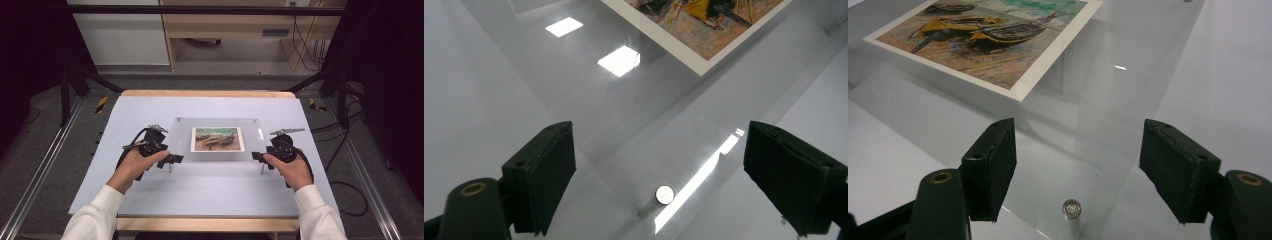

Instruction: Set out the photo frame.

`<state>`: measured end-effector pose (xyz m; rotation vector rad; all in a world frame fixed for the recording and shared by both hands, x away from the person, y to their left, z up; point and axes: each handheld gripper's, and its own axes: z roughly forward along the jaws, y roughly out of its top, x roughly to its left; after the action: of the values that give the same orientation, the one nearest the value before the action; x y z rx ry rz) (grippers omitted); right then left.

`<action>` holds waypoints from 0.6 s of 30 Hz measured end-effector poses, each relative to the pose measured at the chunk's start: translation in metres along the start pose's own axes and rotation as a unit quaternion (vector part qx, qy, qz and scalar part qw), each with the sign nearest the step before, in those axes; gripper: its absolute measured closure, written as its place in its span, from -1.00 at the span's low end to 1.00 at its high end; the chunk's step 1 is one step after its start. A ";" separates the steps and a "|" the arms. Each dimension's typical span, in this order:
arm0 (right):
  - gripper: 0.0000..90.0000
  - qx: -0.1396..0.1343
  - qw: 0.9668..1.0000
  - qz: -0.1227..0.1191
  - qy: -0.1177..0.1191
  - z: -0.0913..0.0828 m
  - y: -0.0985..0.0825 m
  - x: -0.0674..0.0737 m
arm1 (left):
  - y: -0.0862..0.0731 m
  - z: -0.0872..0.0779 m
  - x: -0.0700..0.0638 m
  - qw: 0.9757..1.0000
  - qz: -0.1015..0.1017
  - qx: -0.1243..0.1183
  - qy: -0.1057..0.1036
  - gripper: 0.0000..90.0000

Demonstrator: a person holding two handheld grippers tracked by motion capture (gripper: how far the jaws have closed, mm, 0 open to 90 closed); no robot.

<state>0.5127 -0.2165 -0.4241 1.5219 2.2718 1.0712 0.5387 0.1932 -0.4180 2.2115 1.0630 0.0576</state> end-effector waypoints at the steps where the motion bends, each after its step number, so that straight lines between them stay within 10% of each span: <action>1: -0.30 0.001 1.000 0.000 0.000 0.000 0.000 0.000 | 0.000 -0.001 0.000 1.000 -0.003 -0.006 0.003 -0.71; 18: -0.32 0.001 1.000 0.004 0.004 0.001 0.000 -0.001 | 0.000 0.004 0.007 0.999 -0.029 -0.019 0.003 -0.64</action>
<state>0.5139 -0.2171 -0.4249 1.5328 2.2745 1.0791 0.5444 0.1960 -0.4228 2.1466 1.1185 0.0577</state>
